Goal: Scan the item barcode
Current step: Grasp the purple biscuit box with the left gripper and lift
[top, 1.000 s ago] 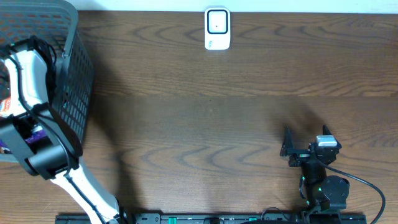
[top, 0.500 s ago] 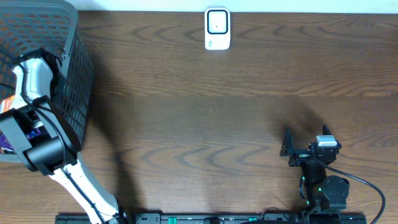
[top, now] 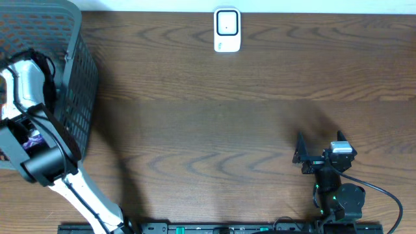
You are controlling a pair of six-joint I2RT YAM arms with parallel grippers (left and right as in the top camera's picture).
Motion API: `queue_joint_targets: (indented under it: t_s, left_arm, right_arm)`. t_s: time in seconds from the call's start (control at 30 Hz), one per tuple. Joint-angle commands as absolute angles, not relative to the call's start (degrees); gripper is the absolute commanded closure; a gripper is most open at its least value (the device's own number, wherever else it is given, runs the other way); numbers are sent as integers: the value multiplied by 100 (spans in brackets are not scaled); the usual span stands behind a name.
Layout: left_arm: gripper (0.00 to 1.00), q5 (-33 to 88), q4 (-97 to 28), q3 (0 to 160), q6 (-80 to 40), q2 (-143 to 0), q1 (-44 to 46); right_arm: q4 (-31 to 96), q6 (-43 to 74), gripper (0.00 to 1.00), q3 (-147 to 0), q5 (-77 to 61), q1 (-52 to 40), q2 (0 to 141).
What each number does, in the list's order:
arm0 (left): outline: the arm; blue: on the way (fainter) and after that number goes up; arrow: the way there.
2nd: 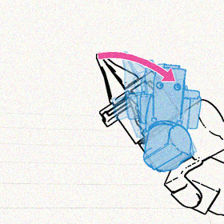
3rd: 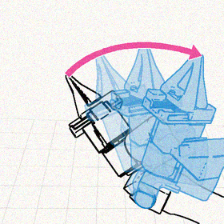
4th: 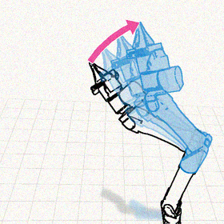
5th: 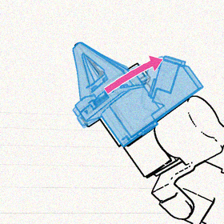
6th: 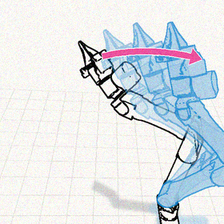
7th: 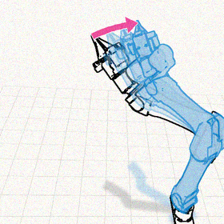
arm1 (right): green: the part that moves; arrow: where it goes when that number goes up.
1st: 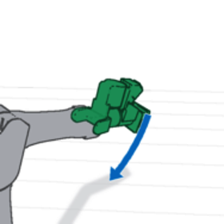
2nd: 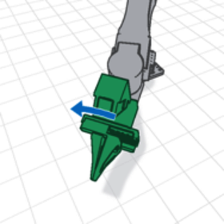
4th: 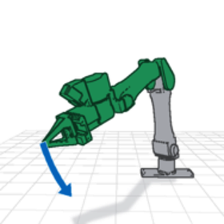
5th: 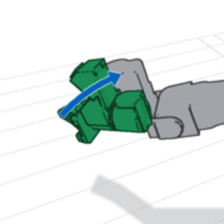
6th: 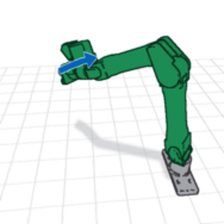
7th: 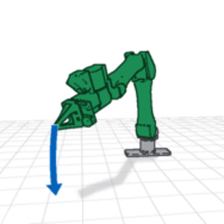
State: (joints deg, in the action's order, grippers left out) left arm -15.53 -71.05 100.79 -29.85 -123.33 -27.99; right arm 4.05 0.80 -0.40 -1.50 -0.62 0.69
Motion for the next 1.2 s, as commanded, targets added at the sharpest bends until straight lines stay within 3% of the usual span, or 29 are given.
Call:
queue_joint_targets:
  t_s: [0.0,0.27,0.6,0.73,0.8,0.83,0.9,1.0,1.17]
  left_arm:
    - [93,-624,-6906,10350,-2805,-11336,-2768]
    - [93,-8,-6147,10348,-2814,-9198,-2768]
    - [93,1000,-5286,10348,-2814,-7863,-2766]
    - [92,707,-5111,10346,-2812,-7387,-2768]
    - [64,204,-5199,10337,-2812,-7402,-2768]
    - [42,-117,-5271,10311,-2814,-7474,-2768]
    - [14,-419,-5347,10228,-2814,-7828,-2768]
    - [2,-414,-5603,10226,-2891,-8849,-2768]
    - [2,-414,-5909,10226,-3719,-10018,-2768]
  right_arm:
    - [429,36,1,-32,-139,-117,38]
    - [429,36,1,-32,-139,-117,38]
    - [429,36,1,-32,-139,-117,38]
    - [429,36,1,-32,-139,-117,38]
    - [429,36,1,-32,-139,-117,38]
    - [429,36,1,-32,-139,-117,38]
    - [429,36,1,-32,-139,-117,38]
    - [429,36,1,-32,-139,-117,38]
    - [427,36,1,-32,-139,-117,38]
